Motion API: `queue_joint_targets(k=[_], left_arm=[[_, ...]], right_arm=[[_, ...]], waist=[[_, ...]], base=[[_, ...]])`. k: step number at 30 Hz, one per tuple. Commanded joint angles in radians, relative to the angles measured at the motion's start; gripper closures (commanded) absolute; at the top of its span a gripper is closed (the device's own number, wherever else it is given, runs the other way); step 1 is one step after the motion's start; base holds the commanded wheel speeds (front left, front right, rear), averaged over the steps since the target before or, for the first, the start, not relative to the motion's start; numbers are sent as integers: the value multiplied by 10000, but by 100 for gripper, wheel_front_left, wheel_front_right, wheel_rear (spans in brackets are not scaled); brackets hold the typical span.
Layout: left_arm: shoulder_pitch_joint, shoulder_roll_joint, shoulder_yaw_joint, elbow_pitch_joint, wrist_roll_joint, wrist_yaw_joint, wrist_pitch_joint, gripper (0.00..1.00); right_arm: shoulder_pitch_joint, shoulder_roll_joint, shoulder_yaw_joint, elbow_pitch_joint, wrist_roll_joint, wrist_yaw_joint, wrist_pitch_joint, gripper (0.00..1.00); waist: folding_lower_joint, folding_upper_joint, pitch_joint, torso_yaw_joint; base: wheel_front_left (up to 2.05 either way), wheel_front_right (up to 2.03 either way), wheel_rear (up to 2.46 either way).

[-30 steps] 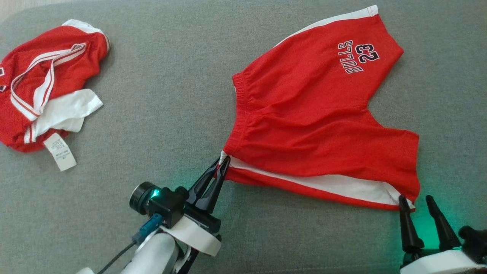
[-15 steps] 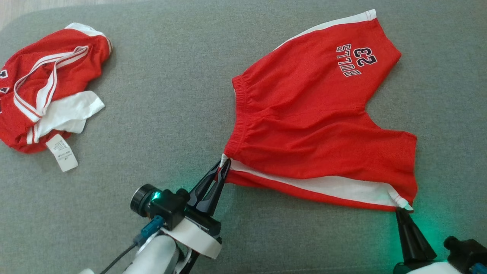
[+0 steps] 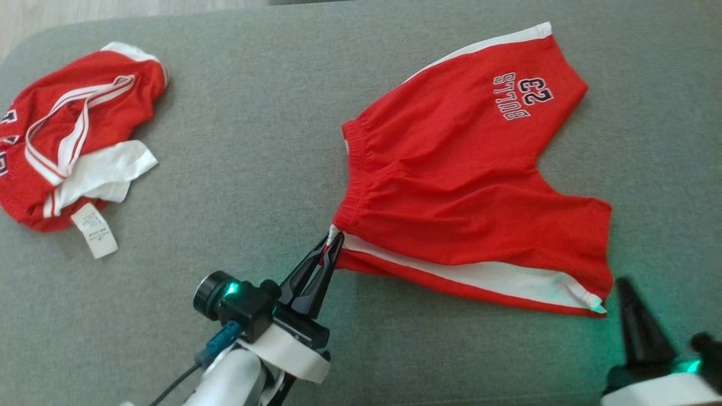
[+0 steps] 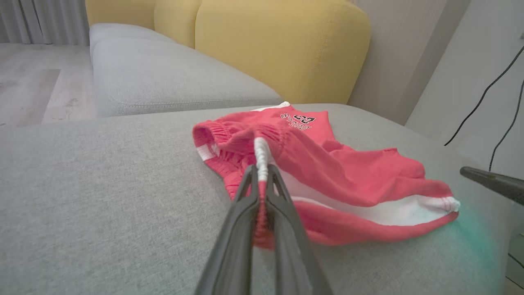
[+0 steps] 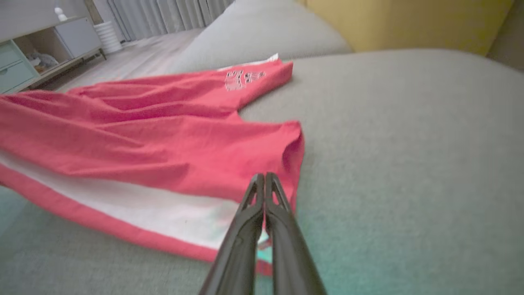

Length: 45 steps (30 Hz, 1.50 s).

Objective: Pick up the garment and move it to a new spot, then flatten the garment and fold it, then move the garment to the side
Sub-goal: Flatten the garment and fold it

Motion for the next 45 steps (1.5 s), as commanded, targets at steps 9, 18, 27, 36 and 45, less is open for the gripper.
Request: queue_joint_targets(k=[9, 18, 27, 36, 45], left_arm=[[847, 154, 868, -1731, 337, 18, -51, 100], [765, 101, 715, -1765, 426, 18, -51, 100], [543, 33, 428, -1636, 410, 18, -51, 100], [452, 81, 368, -1592, 423, 18, -51, 100], [778, 184, 663, -1829, 404, 17, -51, 100]], right_arm=[[597, -391, -589, -2218, -137, 67, -55, 100], [554, -912, 548, -726, -175, 67, 510, 0], [-110, -664, 845, 722, -635, 67, 137, 0], [-501, -578, 985, 1249, -657, 67, -88, 100], [-296, -654, 19, -200, -691, 67, -171, 100]], waist=[[0, 0, -488, -353], [0, 0, -209, -48], [0, 0, -100, 294], [0, 0, -33, 412], [0, 0, -437, 162]], base=[[0, 0, 0], [0, 0, 0], [0, 0, 0], [0, 0, 0], [0, 0, 0]])
